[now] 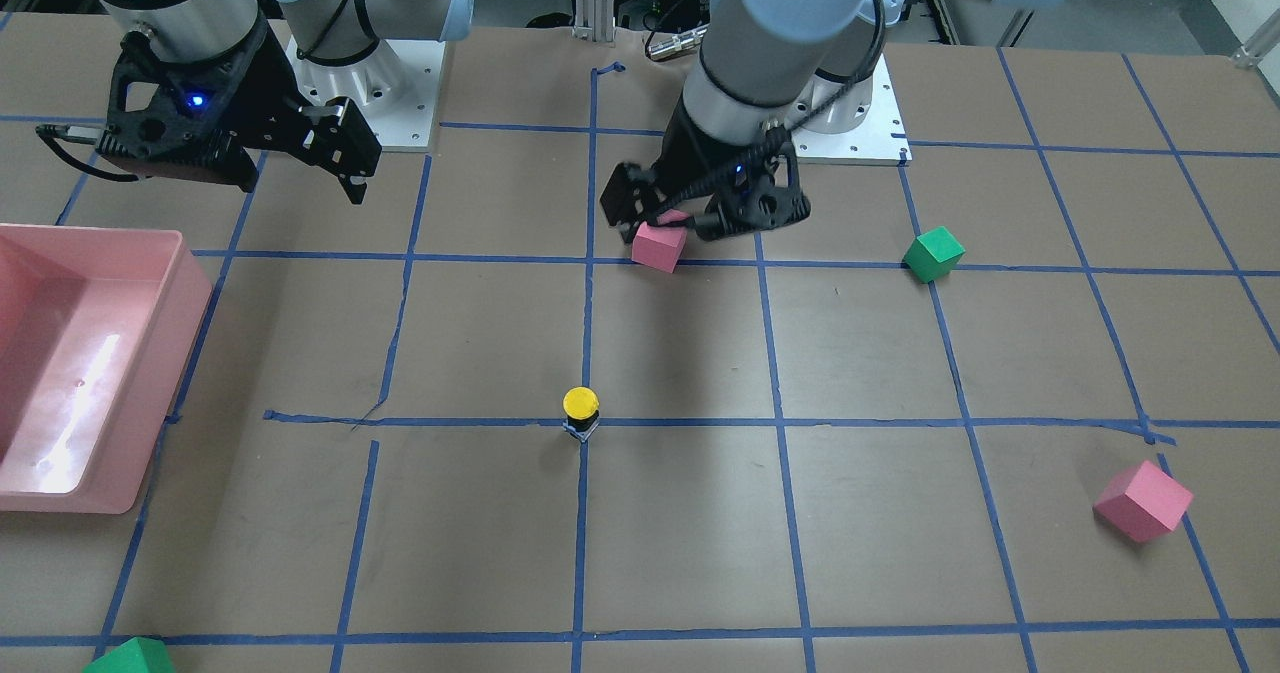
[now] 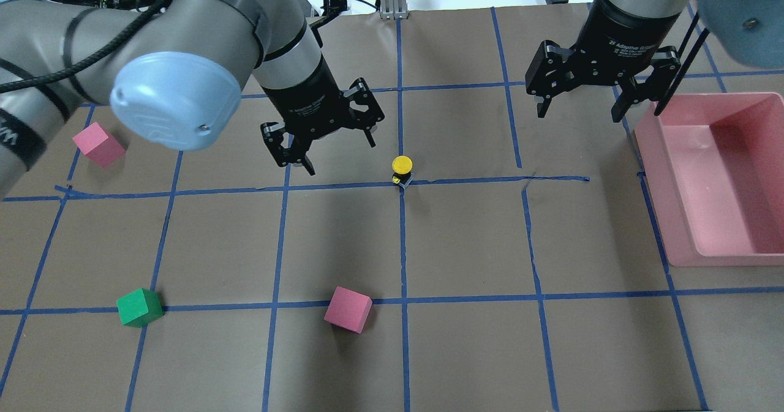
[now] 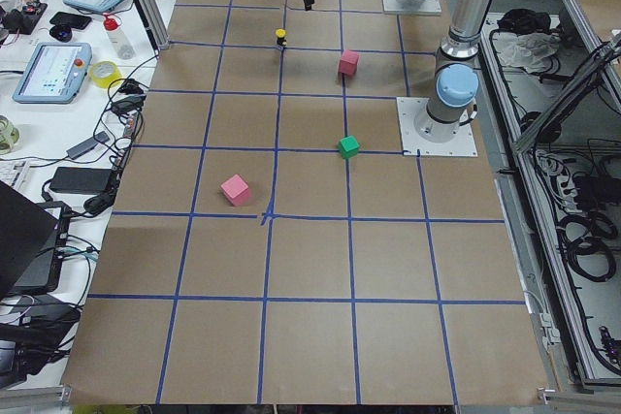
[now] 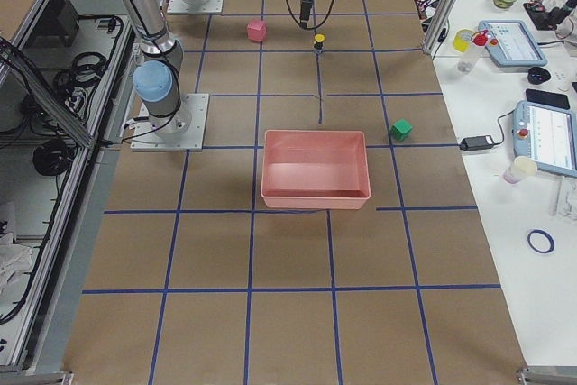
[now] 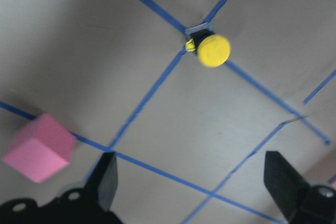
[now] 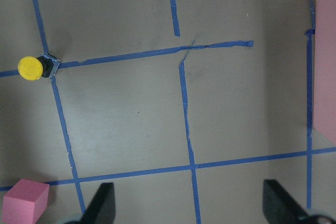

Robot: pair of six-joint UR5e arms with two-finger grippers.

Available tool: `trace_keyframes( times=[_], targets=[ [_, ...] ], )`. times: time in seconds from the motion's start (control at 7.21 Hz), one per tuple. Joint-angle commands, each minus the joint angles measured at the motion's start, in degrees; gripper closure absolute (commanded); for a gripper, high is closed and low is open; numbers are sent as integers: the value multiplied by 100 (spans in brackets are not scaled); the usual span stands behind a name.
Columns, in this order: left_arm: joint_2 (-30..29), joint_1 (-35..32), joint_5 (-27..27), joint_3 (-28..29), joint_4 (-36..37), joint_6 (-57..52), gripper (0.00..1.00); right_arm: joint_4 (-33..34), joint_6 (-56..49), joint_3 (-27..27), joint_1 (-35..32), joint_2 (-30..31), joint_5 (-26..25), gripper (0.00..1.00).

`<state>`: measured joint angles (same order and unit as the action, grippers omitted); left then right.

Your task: Align button upright

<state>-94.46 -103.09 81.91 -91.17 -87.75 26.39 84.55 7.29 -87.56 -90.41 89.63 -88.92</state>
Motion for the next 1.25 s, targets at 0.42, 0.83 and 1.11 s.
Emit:
trace_keyframes(
  times=[0.42,0.83,1.11],
  targets=[
    [279,976,773,564,-496,-2991,0,563,-412,-15,-283,-25,-38,0],
    [367,747,1178,486,-410,-2964,0,545,-359,-103,-292,-42,-21,0],
    [358,747,1143,477,-253,-2973,0,484,-368,-121,-275,-60,-108,0]
  ],
)
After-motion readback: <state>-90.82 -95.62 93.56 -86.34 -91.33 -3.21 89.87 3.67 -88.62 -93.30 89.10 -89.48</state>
